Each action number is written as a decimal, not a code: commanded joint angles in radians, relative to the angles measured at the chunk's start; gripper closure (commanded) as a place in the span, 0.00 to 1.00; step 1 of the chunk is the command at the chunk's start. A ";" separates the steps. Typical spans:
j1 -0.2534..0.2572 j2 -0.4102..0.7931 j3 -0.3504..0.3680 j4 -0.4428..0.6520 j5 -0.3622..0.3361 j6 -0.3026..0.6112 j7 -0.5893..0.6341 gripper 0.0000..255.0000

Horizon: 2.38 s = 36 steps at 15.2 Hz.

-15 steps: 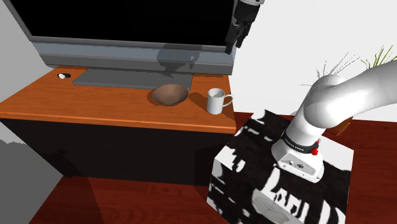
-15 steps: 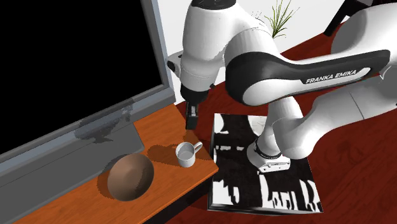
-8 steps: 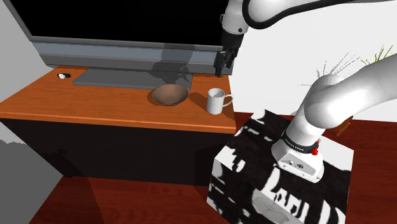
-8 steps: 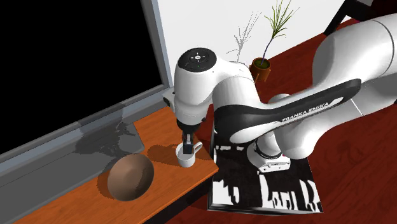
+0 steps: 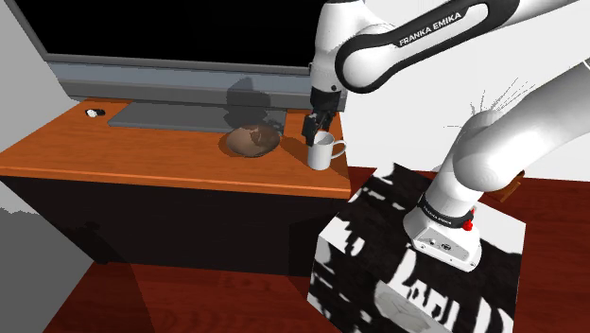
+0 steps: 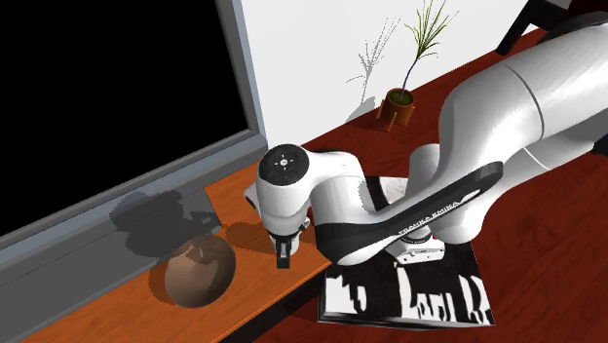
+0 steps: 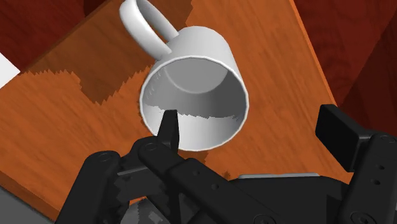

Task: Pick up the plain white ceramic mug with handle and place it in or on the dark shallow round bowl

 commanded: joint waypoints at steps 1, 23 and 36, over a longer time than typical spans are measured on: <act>0.001 0.022 0.009 -0.016 0.001 0.037 0.007 0.00; -0.003 0.079 0.019 -0.053 -0.002 0.130 0.012 1.00; 0.000 -0.018 -0.003 0.045 -0.002 -0.064 0.002 1.00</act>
